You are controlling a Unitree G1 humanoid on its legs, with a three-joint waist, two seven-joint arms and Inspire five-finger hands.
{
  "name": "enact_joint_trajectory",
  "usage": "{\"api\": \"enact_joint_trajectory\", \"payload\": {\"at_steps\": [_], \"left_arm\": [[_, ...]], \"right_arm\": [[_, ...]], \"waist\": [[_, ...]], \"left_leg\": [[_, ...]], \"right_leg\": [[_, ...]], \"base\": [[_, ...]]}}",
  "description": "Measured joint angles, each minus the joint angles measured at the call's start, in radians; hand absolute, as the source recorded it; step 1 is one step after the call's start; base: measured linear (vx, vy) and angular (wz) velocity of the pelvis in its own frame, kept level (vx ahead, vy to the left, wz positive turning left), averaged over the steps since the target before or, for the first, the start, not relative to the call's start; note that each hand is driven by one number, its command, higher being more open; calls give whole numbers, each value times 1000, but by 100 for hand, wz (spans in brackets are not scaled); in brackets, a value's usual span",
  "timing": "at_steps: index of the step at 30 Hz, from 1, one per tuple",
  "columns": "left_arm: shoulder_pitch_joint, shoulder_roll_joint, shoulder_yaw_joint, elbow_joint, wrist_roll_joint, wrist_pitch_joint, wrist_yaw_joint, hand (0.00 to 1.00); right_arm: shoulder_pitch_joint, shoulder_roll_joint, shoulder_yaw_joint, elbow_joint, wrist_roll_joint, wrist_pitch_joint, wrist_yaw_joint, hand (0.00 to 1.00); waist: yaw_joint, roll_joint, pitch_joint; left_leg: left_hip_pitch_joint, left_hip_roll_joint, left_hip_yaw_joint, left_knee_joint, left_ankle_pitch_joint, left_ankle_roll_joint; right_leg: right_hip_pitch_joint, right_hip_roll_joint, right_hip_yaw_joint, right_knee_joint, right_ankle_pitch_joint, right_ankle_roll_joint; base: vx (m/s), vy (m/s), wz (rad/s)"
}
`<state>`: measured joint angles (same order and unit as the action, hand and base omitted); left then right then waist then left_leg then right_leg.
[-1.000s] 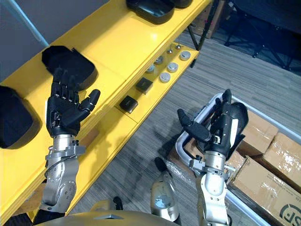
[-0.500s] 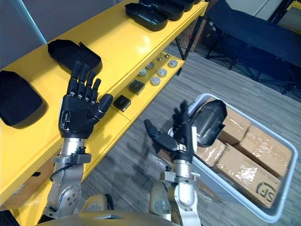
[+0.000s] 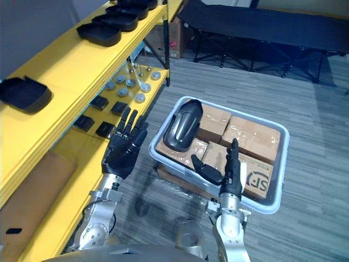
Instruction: Walk over and take three plastic housings, then place them on the shelf
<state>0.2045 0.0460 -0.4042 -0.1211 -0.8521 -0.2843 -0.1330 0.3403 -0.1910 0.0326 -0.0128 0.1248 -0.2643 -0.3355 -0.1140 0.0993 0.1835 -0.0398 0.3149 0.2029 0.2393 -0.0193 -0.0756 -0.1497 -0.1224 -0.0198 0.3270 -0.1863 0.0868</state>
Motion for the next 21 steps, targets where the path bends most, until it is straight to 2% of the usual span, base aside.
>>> {"api": "enact_joint_trajectory", "payload": {"at_steps": [1, 2, 5, 6, 9, 11, 12, 13, 15, 16, 17, 19, 21], "left_arm": [[-8, 1, -17, -2, 8, -5, 1, 100], [-23, -2, -25, -4, 42, -6, 14, 100], [-39, 10, -13, -5, 45, -3, 43, 100], [-40, 12, -1, -7, 45, -3, 43, 100], [-47, 21, 28, -9, 46, 8, 42, 100], [-58, 35, 37, -28, 42, 20, 42, 100], [-78, 48, 38, -46, 42, 29, 41, 100], [-105, 54, 39, -51, 53, 29, 42, 100], [-148, 59, 38, -55, 88, 26, 59, 100], [-176, 74, 37, -56, 87, 27, 68, 100], [-187, 81, 36, -56, 87, 27, 71, 100], [-215, 89, 28, -56, 87, 45, 84, 100], [-214, 89, 24, -55, 87, 50, 85, 100]], "right_arm": [[-4, -11, -8, -4, 0, 0, -1, 100], [-9, -13, -13, -4, 2, 2, -5, 100], [-47, -5, -10, -4, 9, 16, -10, 100], [-59, 3, -5, -4, 11, 20, -21, 100], [-101, 13, -16, 5, 8, 22, -77, 100], [-171, 16, -47, 58, 8, 21, -128, 100], [-226, 21, -87, 108, 9, 22, -157, 100], [-279, 21, -125, 162, 10, 22, -190, 100], [-379, 16, -168, 241, 38, 23, -226, 100], [-460, 4, -184, 292, 51, 37, -251, 100], [-500, -6, -186, 318, 53, 44, -263, 100], [-628, -71, -187, 382, 97, 82, -283, 100], [-702, -107, -187, 427, 129, 85, -282, 100]], "waist": [[-1, 10, -4], [2, 11, -5], [17, 0, 13], [28, -11, 25], [30, -30, 44], [33, -36, 63], [35, -38, 90], [45, -39, 115], [62, -45, 150], [66, -43, 176], [66, -42, 190], [89, -32, 217], [104, -23, 230]], "left_leg": [[10, -45, -22, -44, -42, 8], [17, -69, -57, -94, -82, 1], [14, -100, -68, -92, -117, -23], [14, -109, -63, -75, -128, -37], [-25, -135, -56, -16, -154, -43], [-69, -144, -57, 46, -179, -38], [-93, -152, -65, 83, -190, -42], [-114, -158, -72, 112, -203, -33], [-161, -168, -79, 148, -213, -26], [-189, -169, -91, 172, -215, -27], [-201, -169, -99, 181, -215, -27], [-253, -168, -118, 210, -210, -35], [-272, -168, -131, 216, -208, -36]], "right_leg": [[-20, 4, 13, -18, 30, 0], [-61, 16, 38, -17, 57, 9], [-83, 16, 95, -56, 118, 34], [-79, 12, 114, -86, 148, 41], [-75, -18, 104, -146, 208, 53], [-65, -35, 76, -208, 260, 58], [-48, -48, 64, -249, 291, 60], [-35, -58, 44, -283, 317, 57], [-37, -71, 21, -324, 339, 45], [-42, -72, 4, -340, 344, 24], [-42, -72, -4, -348, 350, 19], [-65, -71, -19, -364, 377, 35], [-71, -69, -30, -372, 391, 49]], "base": [[-71, 120, -58], [-68, 102, -59], [-53, 127, -69], [-44, 160, -51], [-58, 139, -28], [-108, 151, -9], [-128, 133, 10], [-140, 131, 11], [-154, 95, 13], [-145, 62, 21], [-130, 31, 20], [-100, 3, 18], [-33, -1, 15]]}}
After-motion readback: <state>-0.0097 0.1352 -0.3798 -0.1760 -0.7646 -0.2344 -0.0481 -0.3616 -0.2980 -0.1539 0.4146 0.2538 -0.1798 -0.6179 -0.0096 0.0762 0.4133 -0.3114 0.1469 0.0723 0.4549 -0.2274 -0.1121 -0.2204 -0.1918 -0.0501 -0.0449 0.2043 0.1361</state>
